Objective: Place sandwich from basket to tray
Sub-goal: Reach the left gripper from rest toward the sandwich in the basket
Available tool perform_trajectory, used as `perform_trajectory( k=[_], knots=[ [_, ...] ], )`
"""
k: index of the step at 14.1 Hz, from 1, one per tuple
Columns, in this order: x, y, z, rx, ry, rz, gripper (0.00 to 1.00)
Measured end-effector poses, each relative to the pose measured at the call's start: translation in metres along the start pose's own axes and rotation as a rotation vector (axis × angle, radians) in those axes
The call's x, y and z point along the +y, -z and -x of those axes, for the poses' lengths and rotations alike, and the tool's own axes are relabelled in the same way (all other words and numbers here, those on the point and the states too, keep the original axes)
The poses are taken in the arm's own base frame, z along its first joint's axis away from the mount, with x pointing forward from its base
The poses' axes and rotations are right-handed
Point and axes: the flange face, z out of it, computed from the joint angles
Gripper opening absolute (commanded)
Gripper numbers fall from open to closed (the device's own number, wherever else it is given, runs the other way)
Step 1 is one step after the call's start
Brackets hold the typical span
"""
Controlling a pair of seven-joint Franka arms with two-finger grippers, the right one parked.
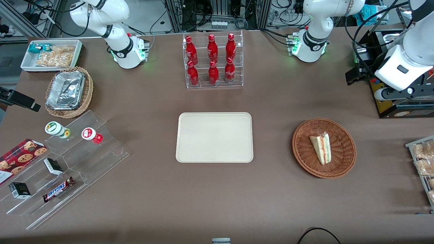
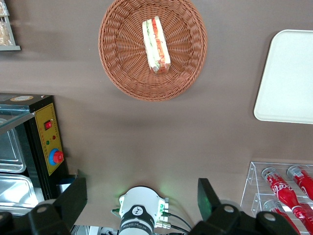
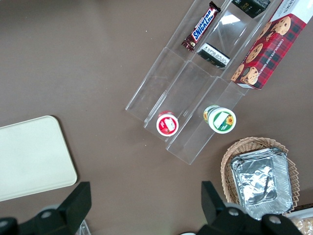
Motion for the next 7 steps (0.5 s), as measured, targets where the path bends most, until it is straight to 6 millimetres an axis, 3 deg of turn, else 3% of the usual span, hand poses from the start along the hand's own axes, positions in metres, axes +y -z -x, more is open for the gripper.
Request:
perform_trajectory(
  k=[4, 6, 7],
  knots=[
    [0.000, -0.003, -0.002, -0.004, 0.000, 0.000, 1.00],
    [-0.003, -0.021, -0.016, -0.002, 0.011, 0.003, 1.00],
    [-0.005, -0.039, -0.029, -0.001, 0.018, 0.005, 1.00]
  ],
)
